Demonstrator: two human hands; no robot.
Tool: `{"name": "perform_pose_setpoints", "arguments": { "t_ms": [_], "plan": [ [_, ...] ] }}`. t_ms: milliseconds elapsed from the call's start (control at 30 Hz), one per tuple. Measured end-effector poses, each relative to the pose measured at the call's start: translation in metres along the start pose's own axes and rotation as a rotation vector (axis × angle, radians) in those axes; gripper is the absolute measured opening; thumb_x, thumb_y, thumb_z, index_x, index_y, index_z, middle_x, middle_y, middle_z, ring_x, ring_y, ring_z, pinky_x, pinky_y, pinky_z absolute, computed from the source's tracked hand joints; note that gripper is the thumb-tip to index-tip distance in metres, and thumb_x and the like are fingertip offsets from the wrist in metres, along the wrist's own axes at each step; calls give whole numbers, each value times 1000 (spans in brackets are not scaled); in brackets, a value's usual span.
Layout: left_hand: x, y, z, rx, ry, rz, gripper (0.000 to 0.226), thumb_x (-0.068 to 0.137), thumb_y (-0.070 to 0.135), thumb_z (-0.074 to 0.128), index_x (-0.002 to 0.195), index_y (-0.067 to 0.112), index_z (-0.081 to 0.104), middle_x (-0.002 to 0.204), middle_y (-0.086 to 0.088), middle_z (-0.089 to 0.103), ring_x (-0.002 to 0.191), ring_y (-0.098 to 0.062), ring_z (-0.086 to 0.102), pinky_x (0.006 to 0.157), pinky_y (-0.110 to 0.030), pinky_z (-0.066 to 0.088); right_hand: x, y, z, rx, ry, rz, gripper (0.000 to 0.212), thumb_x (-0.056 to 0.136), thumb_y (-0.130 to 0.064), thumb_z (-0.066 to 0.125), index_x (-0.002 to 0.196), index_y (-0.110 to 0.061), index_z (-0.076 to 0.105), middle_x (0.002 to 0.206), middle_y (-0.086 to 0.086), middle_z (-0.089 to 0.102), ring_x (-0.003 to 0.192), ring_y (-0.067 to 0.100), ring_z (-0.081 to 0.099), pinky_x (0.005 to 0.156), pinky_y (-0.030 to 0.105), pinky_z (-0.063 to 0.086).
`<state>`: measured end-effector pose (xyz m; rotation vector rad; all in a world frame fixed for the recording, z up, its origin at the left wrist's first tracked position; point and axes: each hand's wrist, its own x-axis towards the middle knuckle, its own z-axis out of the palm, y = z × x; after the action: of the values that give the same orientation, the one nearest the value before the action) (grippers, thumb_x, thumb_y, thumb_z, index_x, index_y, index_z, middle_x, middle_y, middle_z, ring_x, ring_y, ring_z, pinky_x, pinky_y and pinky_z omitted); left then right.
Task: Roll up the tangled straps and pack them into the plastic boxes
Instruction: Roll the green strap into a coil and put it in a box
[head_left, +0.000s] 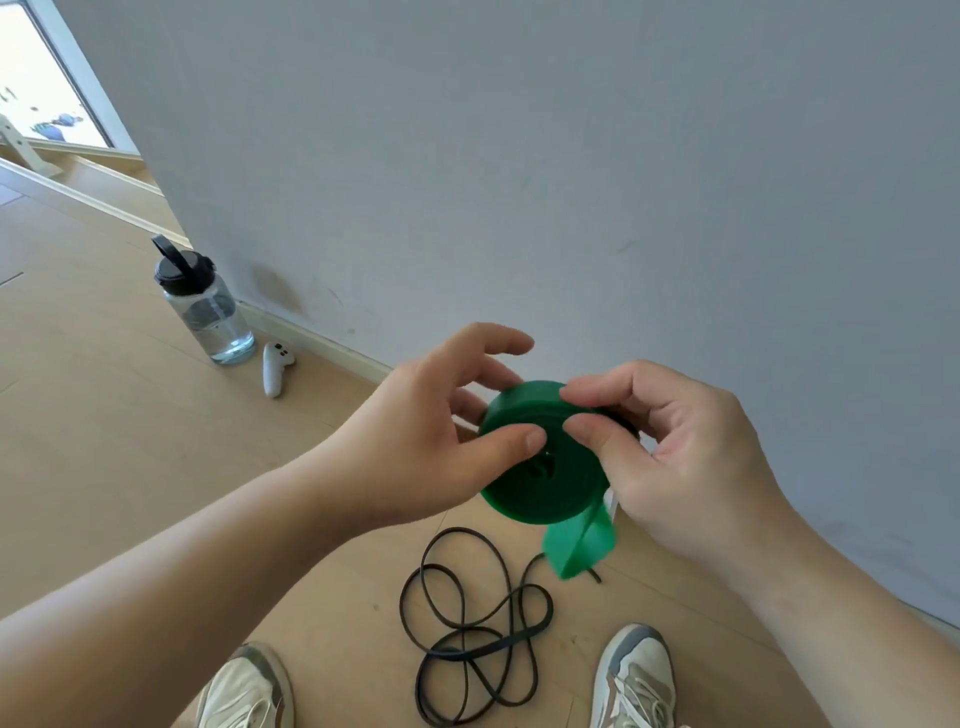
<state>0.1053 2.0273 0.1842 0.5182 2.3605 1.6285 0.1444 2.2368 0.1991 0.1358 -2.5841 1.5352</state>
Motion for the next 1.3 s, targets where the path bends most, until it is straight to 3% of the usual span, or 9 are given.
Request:
{"name": "perform_pose_setpoints", "arguments": {
  "t_ms": [100,200,300,400,600,733,867,1100,1300],
  "plan": [
    [-4,-1,1,45,3,37,39,94,18,74,125,39,65,103,18,68,92,-10,72,76,-24,62,0,1,0,22,-18,2,26,87,-10,79,96,-34,79,97,-20,78,98,4,74,86,17,58],
    [-2,-3,2,-110,108,22,29,97,12,69,117,33,70,104,10,75,93,-15,75,79,-35,64,5,1,-2,158,20,57,22,83,-24,81,102,-35,79,96,-15,80,93,7,76,88,29,61],
    [-1,-2,7,-396,197,-80,25,99,10,66,119,24,70,113,-4,74,97,-32,76,85,-60,61,3,-3,0,161,12,24,33,83,-33,73,115,-38,75,83,-27,73,78,0,71,75,11,54],
    [-2,-2,14,-588,204,-194,21,99,10,64,118,15,68,114,-12,74,105,-43,71,92,-68,55,3,-2,2,157,59,8,29,91,-23,73,118,-32,76,92,-16,78,84,4,74,73,13,57],
    [3,-5,6,-286,26,-179,18,91,4,75,102,11,62,116,1,76,102,-17,75,88,-43,63,4,6,-3,-4,-16,28,28,92,-12,74,103,-37,79,97,-25,77,93,-1,72,80,12,56],
    [2,-2,5,-136,20,-125,32,81,14,87,99,20,61,98,-1,77,93,-23,74,83,-45,63,0,5,-2,-10,-37,4,30,90,-8,75,102,-35,80,94,-23,77,90,2,72,80,12,55],
    [1,1,2,-51,88,17,32,85,8,82,101,31,66,98,10,72,101,-10,70,84,-32,63,5,7,-6,185,-56,61,32,84,-6,81,100,-34,82,100,-8,73,87,17,76,83,28,60],
    [1,4,-6,106,61,112,33,85,6,80,105,29,66,101,16,72,108,-6,66,87,-12,54,9,9,-12,29,-69,-39,35,82,-5,83,99,-35,82,99,-7,71,98,19,69,85,30,58],
    [2,3,-8,85,108,114,32,85,7,81,104,29,67,100,14,73,105,-8,68,93,-23,57,8,6,-14,30,-160,56,31,83,-20,82,101,-45,78,98,-6,72,87,17,72,84,38,61]
  ]
}}
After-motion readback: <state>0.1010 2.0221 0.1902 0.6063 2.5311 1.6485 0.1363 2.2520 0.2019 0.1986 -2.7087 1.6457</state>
